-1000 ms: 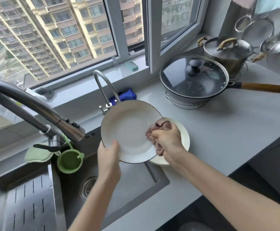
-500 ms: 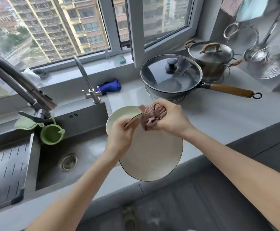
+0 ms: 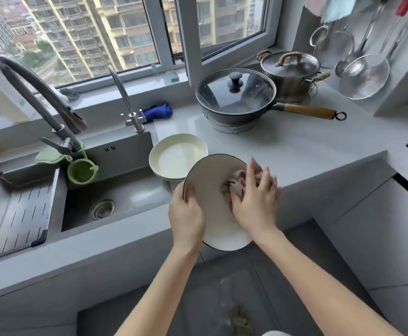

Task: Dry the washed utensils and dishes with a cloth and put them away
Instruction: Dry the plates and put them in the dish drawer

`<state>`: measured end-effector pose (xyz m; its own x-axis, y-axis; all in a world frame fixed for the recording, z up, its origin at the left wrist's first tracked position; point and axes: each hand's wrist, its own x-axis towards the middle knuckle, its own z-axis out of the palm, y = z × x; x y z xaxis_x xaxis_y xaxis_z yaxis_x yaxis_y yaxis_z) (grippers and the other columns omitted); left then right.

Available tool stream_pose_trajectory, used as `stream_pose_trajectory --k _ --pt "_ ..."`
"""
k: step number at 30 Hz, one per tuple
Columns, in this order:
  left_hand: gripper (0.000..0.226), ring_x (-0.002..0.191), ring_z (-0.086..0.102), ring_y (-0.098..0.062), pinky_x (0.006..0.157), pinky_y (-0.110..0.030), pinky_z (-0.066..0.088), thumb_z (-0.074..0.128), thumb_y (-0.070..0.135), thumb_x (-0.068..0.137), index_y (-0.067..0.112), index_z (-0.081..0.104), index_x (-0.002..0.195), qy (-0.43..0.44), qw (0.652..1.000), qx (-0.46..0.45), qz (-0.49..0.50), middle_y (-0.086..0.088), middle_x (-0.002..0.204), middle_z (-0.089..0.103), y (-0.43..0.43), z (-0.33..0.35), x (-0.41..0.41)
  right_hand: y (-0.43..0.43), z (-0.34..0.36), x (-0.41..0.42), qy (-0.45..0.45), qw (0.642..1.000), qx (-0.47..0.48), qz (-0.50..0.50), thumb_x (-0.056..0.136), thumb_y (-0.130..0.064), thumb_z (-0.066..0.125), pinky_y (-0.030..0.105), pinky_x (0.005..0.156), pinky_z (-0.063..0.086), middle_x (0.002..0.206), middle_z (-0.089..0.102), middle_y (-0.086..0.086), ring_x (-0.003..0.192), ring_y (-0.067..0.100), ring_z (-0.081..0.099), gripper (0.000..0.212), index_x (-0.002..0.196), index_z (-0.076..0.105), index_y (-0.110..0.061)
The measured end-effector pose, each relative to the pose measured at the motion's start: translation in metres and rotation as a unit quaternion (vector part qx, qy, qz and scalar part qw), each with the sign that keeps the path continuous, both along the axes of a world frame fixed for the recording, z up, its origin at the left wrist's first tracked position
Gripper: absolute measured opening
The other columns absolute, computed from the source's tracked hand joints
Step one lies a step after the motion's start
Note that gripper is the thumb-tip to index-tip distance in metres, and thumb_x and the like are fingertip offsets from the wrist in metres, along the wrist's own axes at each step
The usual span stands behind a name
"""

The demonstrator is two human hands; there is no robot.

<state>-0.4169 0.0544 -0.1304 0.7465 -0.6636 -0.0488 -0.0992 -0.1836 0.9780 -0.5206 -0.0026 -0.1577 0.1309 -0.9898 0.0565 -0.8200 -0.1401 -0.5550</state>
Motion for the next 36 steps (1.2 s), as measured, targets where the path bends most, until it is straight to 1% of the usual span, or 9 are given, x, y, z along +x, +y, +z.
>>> stream_pose_trajectory --k 3,7,12,16,18,24,28,33,36 --pt "0.026 0.072 0.055 -0.007 0.067 -0.022 0.044 0.039 0.021 0.101 0.016 0.061 0.089 -0.007 1.000 0.004 -0.025 0.007 0.079 0.063 0.023 0.004 -0.008 0.023 0.008 0.018 0.043 0.992 -0.045 0.111 0.081 -0.057 0.011 0.055 0.115 -0.001 0.157 0.009 0.022 0.144 0.045 0.005 0.079 0.151 0.015 -0.021" --pt "0.027 0.077 0.057 -0.011 0.073 -0.027 0.047 0.042 0.026 0.100 0.021 0.063 0.083 0.022 0.999 0.015 -0.024 0.007 0.080 0.065 0.069 0.004 0.005 0.132 0.004 -0.024 0.058 0.948 -0.022 0.312 0.083 -0.045 0.016 0.039 0.118 -0.006 0.160 0.008 0.005 0.148 0.024 0.001 0.069 0.149 0.027 -0.026" --pt "0.027 0.087 0.059 -0.018 0.070 -0.027 0.049 0.043 0.025 0.098 0.013 0.060 0.116 0.124 0.987 0.091 -0.047 0.003 0.099 0.064 0.140 -0.018 -0.020 0.218 -0.011 -0.124 -0.120 0.992 -0.032 0.024 0.101 -0.030 0.034 0.018 0.110 0.021 0.155 0.028 -0.006 0.138 0.011 0.033 0.044 0.145 0.037 -0.025" --pt "0.012 0.076 0.064 -0.019 0.050 -0.024 0.052 0.051 0.020 0.095 0.015 0.057 0.105 0.258 0.938 0.172 -0.156 0.000 0.090 0.065 0.185 -0.025 -0.083 0.269 0.022 -0.158 -0.555 0.816 0.133 -0.087 0.102 -0.028 0.038 0.012 0.062 0.050 0.078 0.062 -0.012 0.065 0.005 0.060 0.028 0.120 0.056 -0.020" --pt "0.011 0.074 0.065 -0.016 0.053 -0.024 0.052 0.052 0.022 0.095 0.015 0.061 0.093 0.227 0.919 0.190 -0.261 0.001 0.086 0.067 0.201 -0.022 -0.119 0.286 0.028 -0.182 -0.630 0.761 0.117 -0.105 0.092 -0.040 0.045 0.017 0.077 0.051 0.107 0.066 -0.014 0.094 0.000 0.064 0.038 0.127 0.055 -0.030" --pt "0.017 0.068 0.062 -0.018 0.050 -0.020 0.050 0.053 0.027 0.095 0.012 0.062 0.092 0.160 0.855 0.239 -0.432 -0.003 0.085 0.067 0.211 -0.010 -0.213 0.308 0.073 -0.294 -0.680 0.703 0.122 -0.168 0.098 -0.036 0.035 0.021 0.070 0.055 0.092 0.071 -0.002 0.084 0.010 0.067 0.034 0.107 0.062 -0.019" --pt "0.017 0.085 0.066 -0.021 0.076 -0.031 0.054 0.056 0.028 0.094 0.014 0.064 0.090 0.158 0.818 0.228 -0.504 -0.002 0.094 0.070 0.231 -0.007 -0.302 0.350 0.065 -0.362 -0.667 0.685 0.096 -0.278 0.084 -0.059 0.048 0.030 0.069 0.050 0.088 0.059 0.010 0.080 0.023 0.059 0.038 0.098 0.060 -0.026" --pt "0.017 0.075 0.058 -0.022 0.066 -0.031 0.047 0.055 0.021 0.090 0.012 0.062 0.077 0.160 0.876 0.145 -0.431 -0.003 0.081 0.063 0.273 -0.018 -0.424 0.433 0.051 -0.423 -0.813 0.496 0.129 -0.275 0.088 -0.058 0.040 0.026 0.046 0.052 0.081 0.069 0.008 0.059 0.022 0.066 0.049 0.104 0.061 -0.017" --pt "0.023 0.065 0.048 -0.020 0.060 -0.029 0.037 0.048 0.019 0.090 0.007 0.054 0.071 0.082 0.901 0.130 -0.406 -0.001 0.066 0.052 0.309 -0.025 -0.500 0.474 0.043 -0.474 -0.829 0.471 0.009 -0.300 0.094 -0.039 0.045 0.034 0.077 0.054 0.098 0.072 0.007 0.089 0.023 0.068 0.032 0.097 0.065 -0.015"
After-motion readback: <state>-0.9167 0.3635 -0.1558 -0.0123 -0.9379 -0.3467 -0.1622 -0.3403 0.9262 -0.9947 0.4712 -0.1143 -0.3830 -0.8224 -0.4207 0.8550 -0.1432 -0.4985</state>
